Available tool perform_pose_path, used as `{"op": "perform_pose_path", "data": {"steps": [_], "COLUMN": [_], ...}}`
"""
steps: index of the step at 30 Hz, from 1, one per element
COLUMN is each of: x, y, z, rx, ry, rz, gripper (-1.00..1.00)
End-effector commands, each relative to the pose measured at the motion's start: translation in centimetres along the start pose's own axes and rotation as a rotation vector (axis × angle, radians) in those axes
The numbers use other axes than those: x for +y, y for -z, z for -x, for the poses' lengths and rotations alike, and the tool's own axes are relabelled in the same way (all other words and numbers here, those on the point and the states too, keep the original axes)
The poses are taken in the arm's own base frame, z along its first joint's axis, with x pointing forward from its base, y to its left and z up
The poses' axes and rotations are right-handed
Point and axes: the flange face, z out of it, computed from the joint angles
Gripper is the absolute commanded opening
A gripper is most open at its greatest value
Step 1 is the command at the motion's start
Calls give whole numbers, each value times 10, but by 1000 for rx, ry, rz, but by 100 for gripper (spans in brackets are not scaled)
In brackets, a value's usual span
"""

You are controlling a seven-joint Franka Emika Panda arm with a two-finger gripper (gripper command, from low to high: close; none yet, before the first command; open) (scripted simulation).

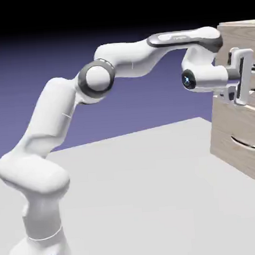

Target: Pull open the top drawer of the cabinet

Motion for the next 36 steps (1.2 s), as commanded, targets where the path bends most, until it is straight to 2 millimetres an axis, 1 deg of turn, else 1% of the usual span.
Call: {"op": "perform_pose_path", "data": {"steps": [1, 5, 6, 20, 28, 36], "x": [8, 44, 48, 41, 40, 45], "y": [-3, -12, -12, -37, -50, -60], "z": [9, 45, 49, 41, 45, 52], "rx": [-16, -85, -92, -74, -73, -87], "ry": [-13, -66, -71, -54, -56, -67], "rz": [-4, -9, -9, 14, 8, -5], "gripper": [0, 0, 0, 0, 0, 0]}}
